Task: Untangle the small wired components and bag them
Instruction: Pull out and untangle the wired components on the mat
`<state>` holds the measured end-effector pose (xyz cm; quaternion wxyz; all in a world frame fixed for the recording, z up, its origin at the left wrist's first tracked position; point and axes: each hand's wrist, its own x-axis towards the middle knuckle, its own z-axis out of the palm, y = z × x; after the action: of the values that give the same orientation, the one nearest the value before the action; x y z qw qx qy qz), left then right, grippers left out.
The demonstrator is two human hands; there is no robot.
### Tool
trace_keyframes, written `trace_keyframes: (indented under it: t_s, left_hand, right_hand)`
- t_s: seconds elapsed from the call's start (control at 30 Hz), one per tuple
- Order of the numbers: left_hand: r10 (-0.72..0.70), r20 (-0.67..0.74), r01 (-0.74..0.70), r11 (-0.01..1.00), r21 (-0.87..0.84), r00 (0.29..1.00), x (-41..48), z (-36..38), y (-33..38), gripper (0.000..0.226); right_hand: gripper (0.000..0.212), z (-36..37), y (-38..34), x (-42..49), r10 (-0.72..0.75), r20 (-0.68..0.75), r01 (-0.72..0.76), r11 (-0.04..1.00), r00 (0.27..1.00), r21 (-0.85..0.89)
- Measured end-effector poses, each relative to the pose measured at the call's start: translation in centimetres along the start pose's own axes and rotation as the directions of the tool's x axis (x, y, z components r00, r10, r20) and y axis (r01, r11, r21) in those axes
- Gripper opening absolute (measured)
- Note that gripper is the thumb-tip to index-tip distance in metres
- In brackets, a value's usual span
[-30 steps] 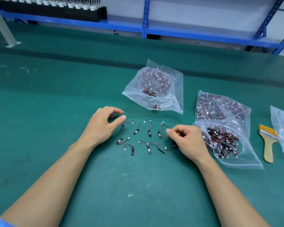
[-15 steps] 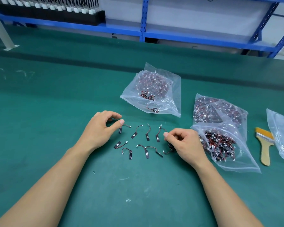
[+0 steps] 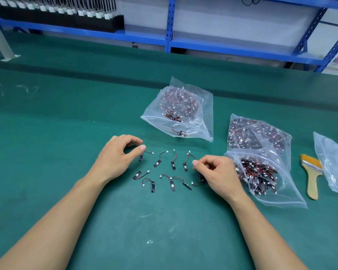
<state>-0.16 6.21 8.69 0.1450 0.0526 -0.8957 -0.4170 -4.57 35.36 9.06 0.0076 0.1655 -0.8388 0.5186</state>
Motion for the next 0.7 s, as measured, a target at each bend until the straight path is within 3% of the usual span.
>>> trace_keyframes:
  t_s: [0.27,0.7]
  left_hand:
    - [0.004,0.005,-0.004,1.0,0.014,1.0,0.13,-0.04,0.32,0.008]
    - [0.001,0.038,-0.003,0.999,0.05,0.999,0.16,-0.32,0.39,0.032]
  right_hand:
    - [0.027,-0.11,-0.15,0.08,0.002,0.002,-0.002,1.0,1.0,-0.008]
    - [0.027,-0.06,-0.16,0.11,0.013,0.002,-0.013,1.0,1.0,0.007]
